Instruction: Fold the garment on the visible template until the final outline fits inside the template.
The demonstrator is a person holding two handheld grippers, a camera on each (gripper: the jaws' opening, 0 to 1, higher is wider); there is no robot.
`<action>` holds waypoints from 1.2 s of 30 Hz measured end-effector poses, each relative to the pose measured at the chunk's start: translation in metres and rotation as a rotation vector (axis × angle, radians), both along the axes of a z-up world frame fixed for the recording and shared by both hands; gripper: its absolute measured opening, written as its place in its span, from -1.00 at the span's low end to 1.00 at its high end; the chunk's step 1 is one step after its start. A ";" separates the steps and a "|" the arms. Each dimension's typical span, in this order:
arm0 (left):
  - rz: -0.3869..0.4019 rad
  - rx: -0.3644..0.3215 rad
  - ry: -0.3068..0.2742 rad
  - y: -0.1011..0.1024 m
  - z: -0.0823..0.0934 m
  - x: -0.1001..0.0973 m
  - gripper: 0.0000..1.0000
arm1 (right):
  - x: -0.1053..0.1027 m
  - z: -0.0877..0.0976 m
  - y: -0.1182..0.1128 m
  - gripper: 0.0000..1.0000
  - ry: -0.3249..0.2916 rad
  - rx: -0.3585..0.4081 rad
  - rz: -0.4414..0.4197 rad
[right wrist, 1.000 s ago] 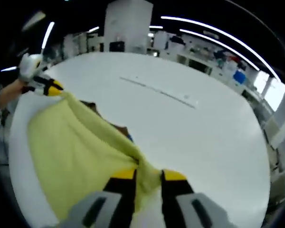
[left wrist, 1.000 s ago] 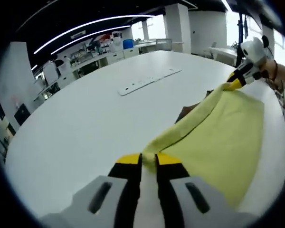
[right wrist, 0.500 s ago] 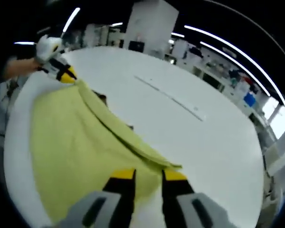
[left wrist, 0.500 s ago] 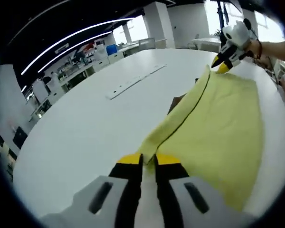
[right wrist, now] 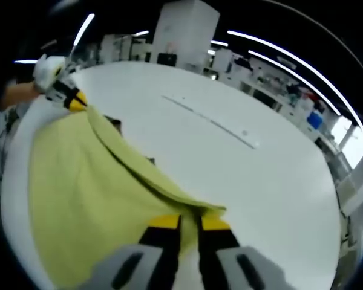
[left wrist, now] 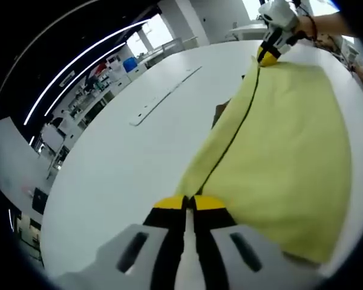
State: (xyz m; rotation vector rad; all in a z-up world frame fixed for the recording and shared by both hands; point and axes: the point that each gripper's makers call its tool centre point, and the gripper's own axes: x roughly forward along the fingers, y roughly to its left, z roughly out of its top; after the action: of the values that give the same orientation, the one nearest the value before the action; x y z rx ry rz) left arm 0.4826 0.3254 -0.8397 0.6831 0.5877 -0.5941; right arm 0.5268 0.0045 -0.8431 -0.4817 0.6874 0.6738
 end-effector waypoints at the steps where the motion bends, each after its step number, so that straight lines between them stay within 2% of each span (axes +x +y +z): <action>1: 0.009 -0.005 -0.003 0.002 0.002 0.000 -1.00 | 0.000 0.000 0.000 -0.92 0.003 0.006 -0.006; 5: 0.041 -0.042 -0.051 0.005 0.018 0.009 -1.00 | 0.007 0.005 0.004 -0.94 -0.008 0.066 -0.055; 8: 0.100 -0.089 -0.109 0.009 0.032 0.020 -1.00 | 0.015 0.010 0.004 -0.94 -0.013 0.126 -0.111; 9: 0.122 -0.107 -0.112 0.012 0.033 0.025 -1.00 | 0.015 0.010 0.003 -0.93 -0.011 0.131 -0.119; 11: 0.178 -0.199 -0.094 0.012 0.034 0.031 -1.00 | 0.015 0.008 0.001 -0.92 0.001 0.137 -0.153; 15: 0.237 -0.252 -0.074 0.017 0.034 0.032 -1.00 | 0.017 0.006 -0.006 -0.86 0.025 0.168 -0.210; 23: 0.317 -0.362 0.003 0.024 0.029 0.018 -0.49 | 0.013 0.008 -0.008 -0.36 0.077 0.238 -0.266; 25: 0.342 -0.419 0.031 0.026 0.029 0.013 -0.38 | 0.011 0.010 -0.007 -0.26 0.088 0.248 -0.271; 29: 0.347 -0.480 0.055 0.023 0.035 0.004 -0.14 | 0.001 0.016 -0.004 0.05 0.118 0.281 -0.272; 36: 0.343 -0.559 0.102 0.021 0.043 -0.019 0.21 | -0.017 0.028 -0.004 0.35 0.159 0.306 -0.250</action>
State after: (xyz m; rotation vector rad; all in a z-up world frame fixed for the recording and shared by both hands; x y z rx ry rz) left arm 0.4640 0.3467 -0.7967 0.0218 0.5818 -0.4421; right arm 0.5101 0.0008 -0.8155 -0.0581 0.7635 0.5713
